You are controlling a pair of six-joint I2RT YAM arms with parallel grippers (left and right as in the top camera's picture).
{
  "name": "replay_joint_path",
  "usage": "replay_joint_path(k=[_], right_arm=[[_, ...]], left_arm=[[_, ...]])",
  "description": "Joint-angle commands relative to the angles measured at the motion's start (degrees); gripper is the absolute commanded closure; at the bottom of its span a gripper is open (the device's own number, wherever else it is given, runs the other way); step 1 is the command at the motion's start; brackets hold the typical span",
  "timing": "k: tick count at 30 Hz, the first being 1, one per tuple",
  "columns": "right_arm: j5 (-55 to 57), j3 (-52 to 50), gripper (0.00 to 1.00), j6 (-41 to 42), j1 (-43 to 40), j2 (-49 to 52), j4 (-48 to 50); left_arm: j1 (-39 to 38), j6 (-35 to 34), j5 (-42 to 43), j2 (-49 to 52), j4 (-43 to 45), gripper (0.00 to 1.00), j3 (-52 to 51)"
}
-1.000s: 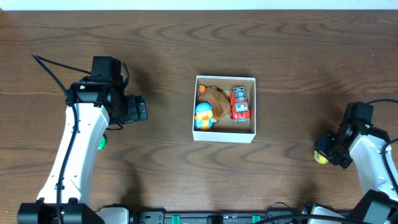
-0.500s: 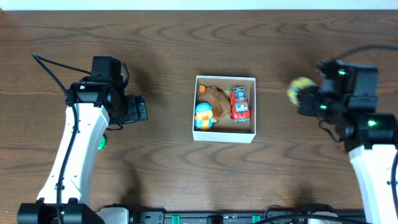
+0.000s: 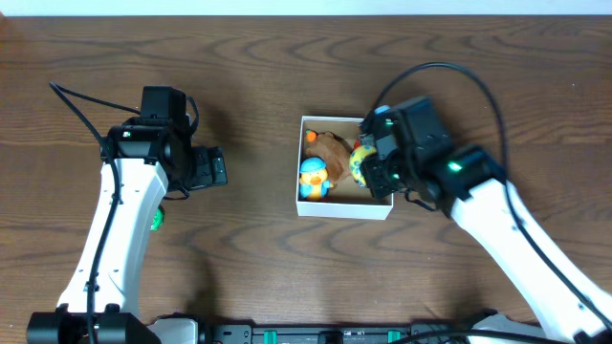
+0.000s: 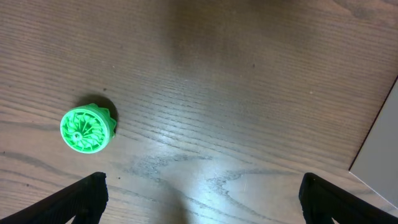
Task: Pack container
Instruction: 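Carry the yellow ball into the box and release it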
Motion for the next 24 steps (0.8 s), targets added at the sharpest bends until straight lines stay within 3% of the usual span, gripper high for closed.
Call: replay_joint_path(k=[1, 2, 4, 6, 11, 24], right_arm=[[1.07, -0.48, 0.98, 0.0, 0.33, 3.48, -0.07], [1.27, -0.48, 0.95, -0.04, 0.35, 4.59, -0.46], [1.51, -0.48, 0.75, -0.04, 0.35, 6.16, -0.87], [1.66, -0.48, 0.7, -0.04, 0.35, 7.26, -0.85], [2.1, -0.48, 0.37, -0.22, 0.35, 8.24, -0.83], [3.02, 2.05, 0.16, -0.22, -0.98, 5.2, 0.35]], left_arm=[[0.2, 0.74, 0.2, -0.63, -0.28, 0.02, -0.02], [0.2, 0.74, 0.2, -0.63, -0.28, 0.02, -0.02], [0.2, 0.74, 0.2, -0.63, -0.28, 0.02, -0.02], [0.2, 0.74, 0.2, -0.63, -0.26, 0.02, -0.02], [0.2, 0.74, 0.2, -0.63, -0.28, 0.02, -0.02], [0.2, 0.72, 0.2, -0.76, -1.14, 0.02, -0.02]])
